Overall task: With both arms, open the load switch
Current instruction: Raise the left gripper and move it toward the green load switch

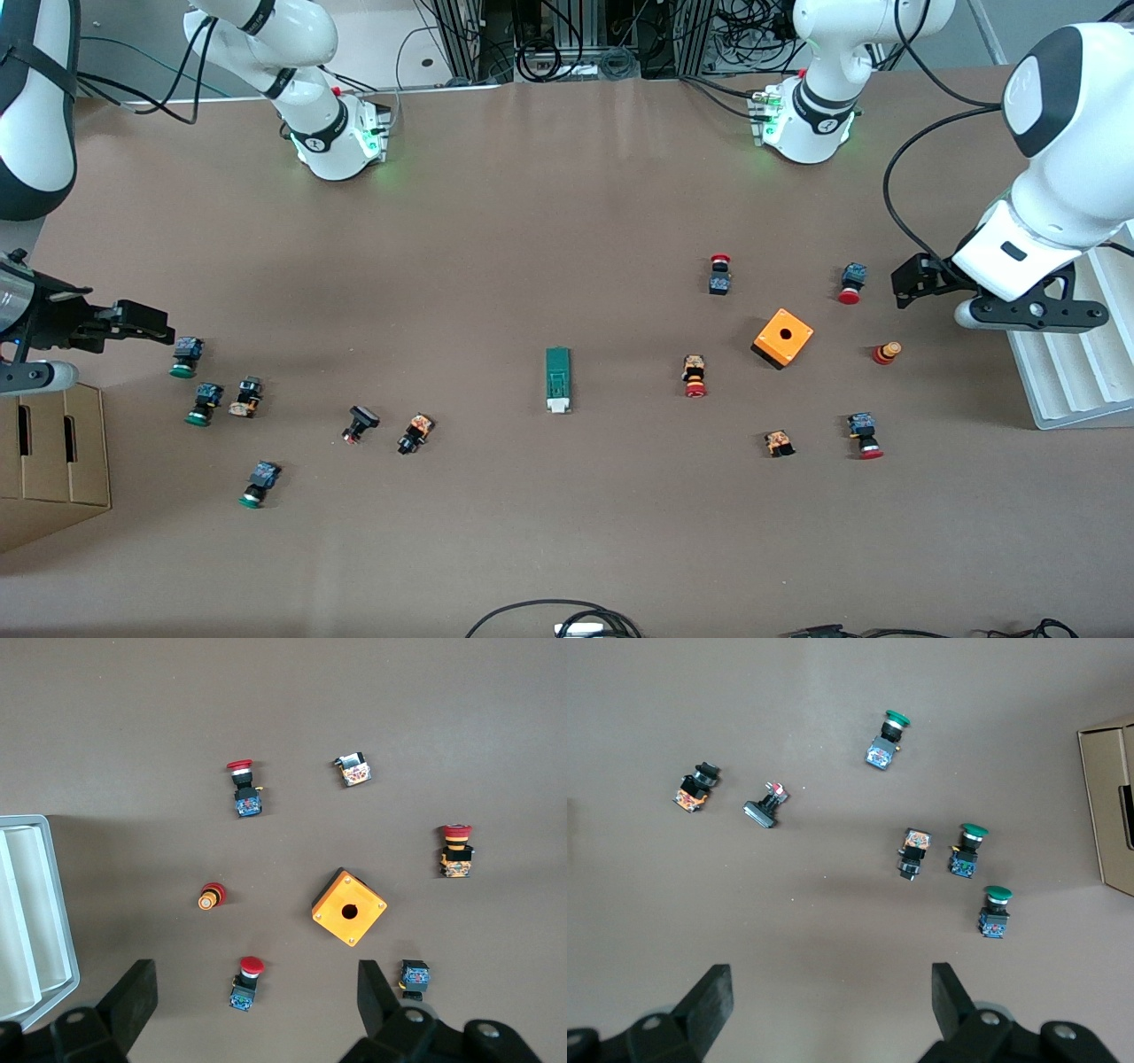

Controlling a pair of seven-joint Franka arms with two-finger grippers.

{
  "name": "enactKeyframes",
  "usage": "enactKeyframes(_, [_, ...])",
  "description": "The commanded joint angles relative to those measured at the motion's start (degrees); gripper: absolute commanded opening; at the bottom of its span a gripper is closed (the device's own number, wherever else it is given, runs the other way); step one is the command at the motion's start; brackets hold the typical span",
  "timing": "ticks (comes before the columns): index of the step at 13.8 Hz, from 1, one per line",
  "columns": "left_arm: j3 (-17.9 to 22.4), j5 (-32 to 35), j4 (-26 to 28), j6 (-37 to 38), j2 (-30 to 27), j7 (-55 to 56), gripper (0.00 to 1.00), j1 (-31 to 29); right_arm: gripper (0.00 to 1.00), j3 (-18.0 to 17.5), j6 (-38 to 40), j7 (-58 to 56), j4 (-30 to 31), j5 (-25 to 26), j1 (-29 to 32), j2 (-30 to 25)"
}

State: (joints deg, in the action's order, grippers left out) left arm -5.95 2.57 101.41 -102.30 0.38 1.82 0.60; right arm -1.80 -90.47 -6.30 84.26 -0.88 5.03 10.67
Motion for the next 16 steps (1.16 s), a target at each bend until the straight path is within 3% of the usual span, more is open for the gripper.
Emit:
enactKeyframes(1, [-0.11, -0.63, -1.13, 1.31, 0.15, -0.15, 1.00, -0.16, 1.00, -0.05, -0.06, -0.47, 0.12, -0.08, 0.07, -0.21])
enactKeyframes(12, [-0.20, -0.46, -0.95, 1.31, 1.20, -0.41, 1.00, 0.02, 1.00, -0.31, -4.01, -0.38, 0.20, -0.69, -0.19, 1.90])
enactKeyframes(16, [-2.92, -0.54, -1.13, 1.31, 1.12, 2.13, 1.00, 0.20, 1.00, -0.22, -4.36, 0.23, 0.20, 0.35, -3.00, 5.15])
